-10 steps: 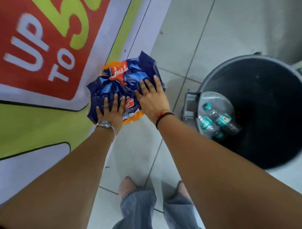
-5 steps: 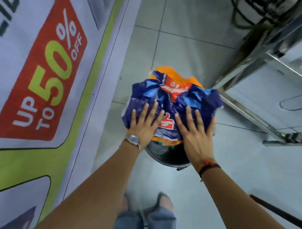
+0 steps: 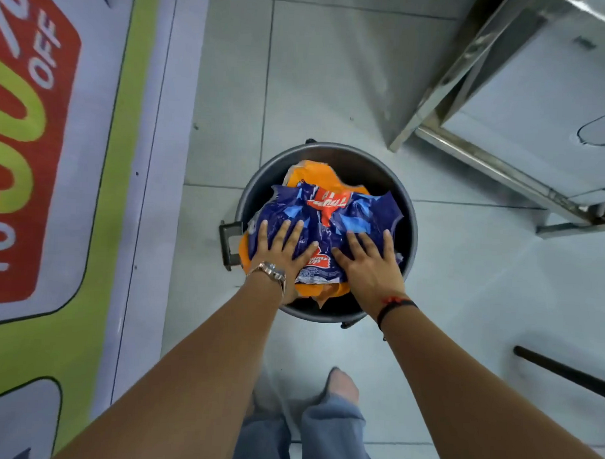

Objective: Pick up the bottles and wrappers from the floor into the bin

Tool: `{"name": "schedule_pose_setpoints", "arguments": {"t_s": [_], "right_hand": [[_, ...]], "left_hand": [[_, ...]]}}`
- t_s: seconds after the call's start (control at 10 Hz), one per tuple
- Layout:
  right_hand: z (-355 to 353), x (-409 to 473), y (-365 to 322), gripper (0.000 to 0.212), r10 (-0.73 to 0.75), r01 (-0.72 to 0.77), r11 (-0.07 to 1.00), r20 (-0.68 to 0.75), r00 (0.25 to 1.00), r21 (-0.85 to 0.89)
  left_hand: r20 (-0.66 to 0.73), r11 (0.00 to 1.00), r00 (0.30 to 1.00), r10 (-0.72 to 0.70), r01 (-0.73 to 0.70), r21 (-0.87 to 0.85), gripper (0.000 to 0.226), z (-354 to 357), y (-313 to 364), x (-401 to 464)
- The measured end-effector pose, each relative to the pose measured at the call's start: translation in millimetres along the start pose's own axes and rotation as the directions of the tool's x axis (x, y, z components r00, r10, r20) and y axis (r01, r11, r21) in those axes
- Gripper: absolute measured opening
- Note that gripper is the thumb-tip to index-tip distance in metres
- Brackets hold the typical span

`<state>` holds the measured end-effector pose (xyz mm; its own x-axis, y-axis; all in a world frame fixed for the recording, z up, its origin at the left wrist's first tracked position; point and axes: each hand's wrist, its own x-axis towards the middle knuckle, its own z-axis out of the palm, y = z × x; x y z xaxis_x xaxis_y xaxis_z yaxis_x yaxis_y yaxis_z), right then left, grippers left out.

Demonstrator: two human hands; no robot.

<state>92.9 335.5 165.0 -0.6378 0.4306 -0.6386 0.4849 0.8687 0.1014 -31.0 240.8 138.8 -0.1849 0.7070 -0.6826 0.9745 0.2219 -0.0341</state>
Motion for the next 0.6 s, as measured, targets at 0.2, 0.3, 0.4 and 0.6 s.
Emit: {"name": "schedule_pose_setpoints", "arguments": {"t_s": [0.2, 0.3, 0.4, 0.6], "right_hand": [[31, 47, -5, 0.05, 0.071, -0.059, 0.996, 0.182, 0.981, -0.072], [46, 73, -6, 0.059, 0.07, -0.05, 0.996, 0.325, 0.943, -0.071], [55, 86, -6, 0.065, 0.054, -0.04, 0.998, 0.379, 0.924, -0.044], [42, 82, 0, 0.072, 0.027, -0.032, 0.999, 0.371, 0.928, 0.007]], "left_hand": [[0.197, 0.999, 0.98, -0.003, 0.012, -0.043, 0.109, 14, -9, 46], [0.295, 0.998, 0.955, -0.037, 0.018, 0.065, 0.116, 25, -8, 69], [0.327, 0.993, 0.945, -0.013, -0.026, 0.116, 0.114, 30, -4, 78], [0.299, 0.999, 0.954, 0.029, -0.032, 0.006, 0.104, 13, -4, 75]]}}
